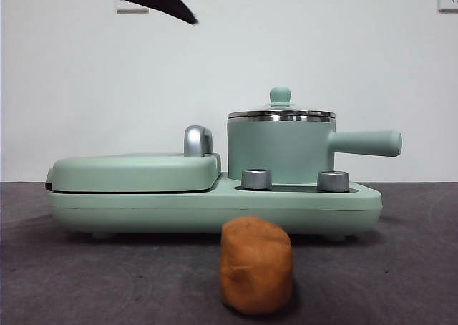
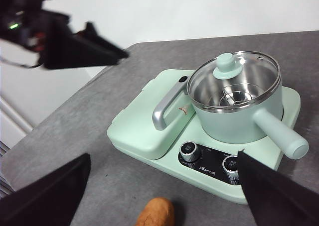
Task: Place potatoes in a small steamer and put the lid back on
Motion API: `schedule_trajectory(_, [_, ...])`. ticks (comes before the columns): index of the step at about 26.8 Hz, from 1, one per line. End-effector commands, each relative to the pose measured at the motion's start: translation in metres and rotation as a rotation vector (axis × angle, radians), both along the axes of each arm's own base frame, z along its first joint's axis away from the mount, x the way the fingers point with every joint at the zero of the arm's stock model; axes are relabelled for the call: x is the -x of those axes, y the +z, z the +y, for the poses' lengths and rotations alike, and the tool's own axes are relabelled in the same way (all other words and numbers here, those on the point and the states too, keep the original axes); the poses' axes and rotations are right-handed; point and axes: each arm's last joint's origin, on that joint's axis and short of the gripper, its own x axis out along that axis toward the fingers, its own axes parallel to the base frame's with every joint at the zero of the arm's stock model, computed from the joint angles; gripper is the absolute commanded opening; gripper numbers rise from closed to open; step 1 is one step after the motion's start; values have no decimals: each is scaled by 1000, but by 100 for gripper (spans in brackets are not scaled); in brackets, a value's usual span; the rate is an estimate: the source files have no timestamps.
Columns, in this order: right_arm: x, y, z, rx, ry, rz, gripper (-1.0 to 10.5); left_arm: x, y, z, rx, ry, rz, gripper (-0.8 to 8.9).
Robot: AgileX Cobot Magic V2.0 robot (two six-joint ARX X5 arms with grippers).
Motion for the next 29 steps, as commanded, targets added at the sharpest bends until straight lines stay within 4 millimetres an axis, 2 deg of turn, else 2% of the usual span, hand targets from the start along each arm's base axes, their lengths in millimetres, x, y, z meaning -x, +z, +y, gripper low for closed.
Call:
schedule_trajectory(1, [1,5,0,-8,0,-8,468,-19,1,-20,-29,-8,-38,468])
schedule_trajectory(9, [1,5,0,-8,0,-8,468,-72,-15,-68,-78,40,-113,468])
schedule_trajectory(16, [1,5,0,-19,-2,2,468,-99,-43,-93,-85,59,-157,467])
schedule_trajectory(20, [1,5,0,-26,-4,10,468,-99,-57,-103,-116,36,-138,466])
schedule_trajectory(25, [1,5,0,-26,-5,9,468,-88,-61,-116,-214,-40,-206,463])
schedule_trajectory(29, [1,5,0,-26,-5,9,468,-89,-64,-116,-233,-31,-196,454])
